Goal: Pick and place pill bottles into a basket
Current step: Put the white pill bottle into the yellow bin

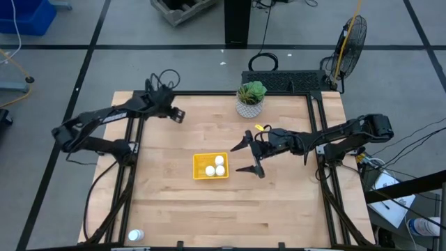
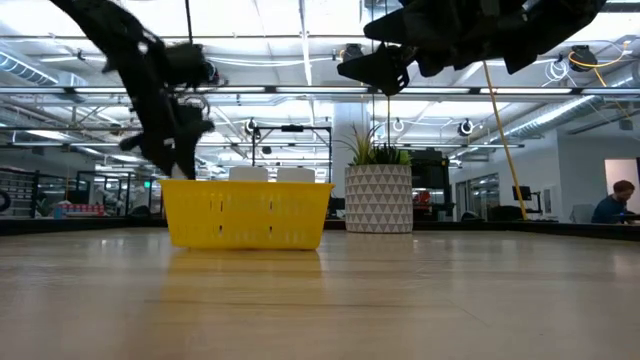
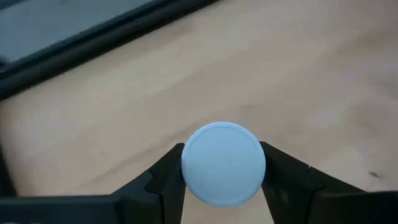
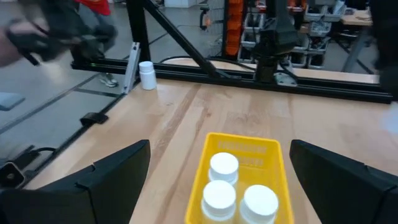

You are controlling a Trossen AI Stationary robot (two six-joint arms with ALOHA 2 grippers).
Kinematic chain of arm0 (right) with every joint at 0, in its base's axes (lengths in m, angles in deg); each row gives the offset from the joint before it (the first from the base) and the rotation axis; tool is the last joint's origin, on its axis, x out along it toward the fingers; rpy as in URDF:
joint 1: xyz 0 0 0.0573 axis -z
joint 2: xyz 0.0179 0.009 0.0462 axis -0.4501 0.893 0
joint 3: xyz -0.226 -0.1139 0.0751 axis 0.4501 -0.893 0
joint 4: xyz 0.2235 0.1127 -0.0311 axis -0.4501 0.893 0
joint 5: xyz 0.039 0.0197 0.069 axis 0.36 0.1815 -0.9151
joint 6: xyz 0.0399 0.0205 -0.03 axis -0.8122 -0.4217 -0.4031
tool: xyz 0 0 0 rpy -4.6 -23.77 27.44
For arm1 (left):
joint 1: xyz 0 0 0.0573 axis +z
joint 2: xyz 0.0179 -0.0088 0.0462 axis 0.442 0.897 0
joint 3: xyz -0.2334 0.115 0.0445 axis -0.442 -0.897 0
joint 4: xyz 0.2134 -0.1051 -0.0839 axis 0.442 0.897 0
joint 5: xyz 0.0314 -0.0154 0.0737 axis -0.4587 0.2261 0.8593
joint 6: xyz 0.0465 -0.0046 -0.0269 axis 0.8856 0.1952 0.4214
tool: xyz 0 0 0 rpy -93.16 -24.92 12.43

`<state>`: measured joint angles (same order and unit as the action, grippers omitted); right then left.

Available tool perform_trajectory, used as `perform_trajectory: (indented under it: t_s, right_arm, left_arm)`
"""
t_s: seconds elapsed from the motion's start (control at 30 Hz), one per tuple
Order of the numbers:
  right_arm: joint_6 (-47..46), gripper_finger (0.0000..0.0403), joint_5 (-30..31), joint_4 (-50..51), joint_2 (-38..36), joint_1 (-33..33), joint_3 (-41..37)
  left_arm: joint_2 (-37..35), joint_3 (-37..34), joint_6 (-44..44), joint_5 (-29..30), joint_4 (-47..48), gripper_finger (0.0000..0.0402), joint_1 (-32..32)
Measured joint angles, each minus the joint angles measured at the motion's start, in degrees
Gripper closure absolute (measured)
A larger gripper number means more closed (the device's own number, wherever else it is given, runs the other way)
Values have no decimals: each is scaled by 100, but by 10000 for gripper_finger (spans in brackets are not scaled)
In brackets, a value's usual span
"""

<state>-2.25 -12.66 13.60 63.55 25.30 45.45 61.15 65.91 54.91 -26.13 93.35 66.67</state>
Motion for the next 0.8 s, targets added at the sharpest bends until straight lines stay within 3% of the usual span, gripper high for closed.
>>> perform_trajectory:
  t_s: [0.33, 0.6, 0.8]
  right_arm:
    - [18, 23, -1, -89, 0, 76, -1]
    - [16, 23, -1, -43, 0, 78, -1]
    - [14, 23, 158, -19, 0, 78, -1]
  left_arm:
    - [-1192, 163, -126, -380, 238, 229, -2268]
    - [-1159, 301, -663, 213, 88, 236, -4126]
    - [-584, 1014, -806, 639, 408, 236, -4942]
